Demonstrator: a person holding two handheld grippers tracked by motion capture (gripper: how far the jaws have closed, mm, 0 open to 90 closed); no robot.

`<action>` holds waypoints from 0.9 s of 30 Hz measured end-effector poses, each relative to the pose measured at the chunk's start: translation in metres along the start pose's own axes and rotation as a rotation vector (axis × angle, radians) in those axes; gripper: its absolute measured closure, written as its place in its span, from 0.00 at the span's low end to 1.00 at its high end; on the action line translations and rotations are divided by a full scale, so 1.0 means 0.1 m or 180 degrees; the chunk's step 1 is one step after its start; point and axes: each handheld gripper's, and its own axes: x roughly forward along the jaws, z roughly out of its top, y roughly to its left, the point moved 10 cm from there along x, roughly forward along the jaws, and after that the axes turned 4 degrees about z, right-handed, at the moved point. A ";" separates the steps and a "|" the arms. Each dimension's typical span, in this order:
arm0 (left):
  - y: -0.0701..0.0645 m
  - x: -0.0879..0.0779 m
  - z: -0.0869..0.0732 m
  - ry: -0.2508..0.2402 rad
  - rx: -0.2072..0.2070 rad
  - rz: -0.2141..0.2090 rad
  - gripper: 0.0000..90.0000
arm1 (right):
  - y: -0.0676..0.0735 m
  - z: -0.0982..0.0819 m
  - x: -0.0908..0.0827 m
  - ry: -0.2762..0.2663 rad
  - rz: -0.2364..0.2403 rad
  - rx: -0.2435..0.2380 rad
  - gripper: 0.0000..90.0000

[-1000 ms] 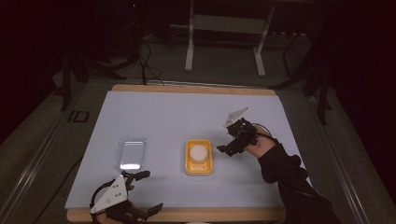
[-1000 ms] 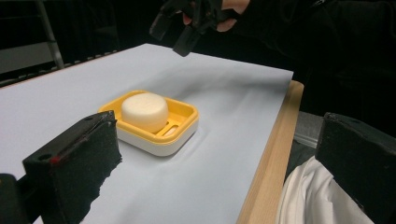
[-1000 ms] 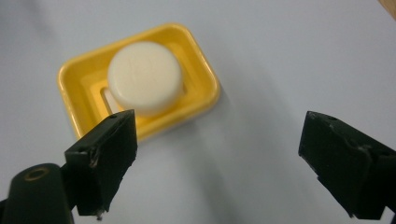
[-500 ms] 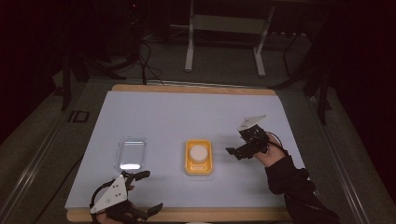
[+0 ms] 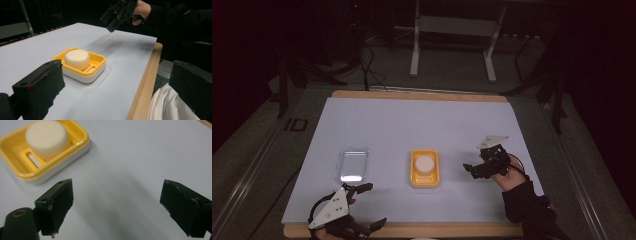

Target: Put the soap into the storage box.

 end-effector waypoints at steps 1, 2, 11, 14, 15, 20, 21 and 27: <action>0.00 0.00 0.00 0.0006 -0.0001 -0.0001 0.00 | 0.00 0.00 0.00 0.0000 0.0000 0.0000 0.13; 0.00 0.00 0.00 0.0001 0.0000 -0.0001 0.00 | 0.02 -0.03 0.00 0.0013 0.0008 0.0001 0.13; 0.00 0.00 -0.01 0.0020 0.0010 -0.0003 0.00 | 0.06 -0.16 -0.08 -0.0125 -0.0269 -0.0049 0.13; -0.01 0.00 -0.01 0.0023 0.0011 -0.0009 0.00 | 0.06 -0.19 -0.11 -0.0171 -0.0334 -0.0040 0.13; -0.01 0.00 -0.01 0.0024 0.0010 -0.0011 0.00 | 0.07 -0.20 -0.11 -0.0185 -0.0308 -0.0047 0.13; -0.01 0.01 -0.01 0.0025 0.0010 -0.0015 0.00 | 0.14 -0.31 -0.09 -0.0105 -0.0321 -0.0099 0.13; -0.01 0.01 -0.01 0.0027 0.0011 -0.0014 0.00 | 0.15 -0.32 -0.09 -0.0094 -0.0340 -0.0124 0.13; -0.01 0.02 -0.02 0.0047 0.0023 -0.0012 0.00 | 0.15 -0.35 -0.17 -0.0241 -0.0468 -0.0168 0.13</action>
